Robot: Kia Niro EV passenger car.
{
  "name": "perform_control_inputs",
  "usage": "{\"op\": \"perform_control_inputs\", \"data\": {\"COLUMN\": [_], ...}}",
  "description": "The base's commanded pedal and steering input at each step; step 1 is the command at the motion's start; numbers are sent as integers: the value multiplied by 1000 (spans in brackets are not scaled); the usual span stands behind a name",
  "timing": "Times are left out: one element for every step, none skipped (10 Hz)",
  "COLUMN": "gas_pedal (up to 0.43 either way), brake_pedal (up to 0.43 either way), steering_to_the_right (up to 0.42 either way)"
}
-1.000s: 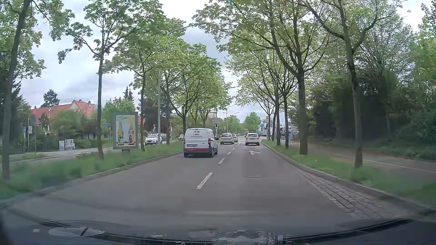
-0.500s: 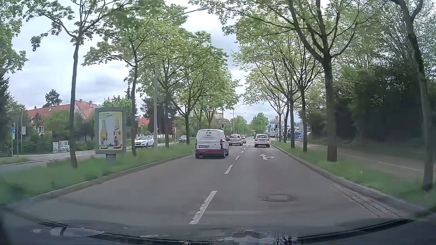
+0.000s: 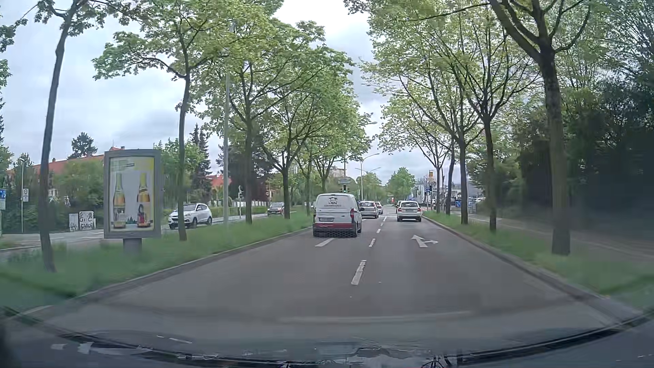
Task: Follow the waypoints while adhering to traffic rules and regulations
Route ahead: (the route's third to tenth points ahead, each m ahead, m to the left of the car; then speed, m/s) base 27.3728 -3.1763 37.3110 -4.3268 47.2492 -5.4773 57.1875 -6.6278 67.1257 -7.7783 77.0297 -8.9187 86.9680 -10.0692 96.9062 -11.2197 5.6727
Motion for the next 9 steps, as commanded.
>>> {"op": "perform_control_inputs", "data": {"gas_pedal": [0, 0, 0, 0, 0, 8, 98, 118, 130], "brake_pedal": [0, 0, 0, 0, 0, 0, 0, 0, 0], "steering_to_the_right": [-37, -36, -33, -28, -23, -14, -6, 1, 5]}}
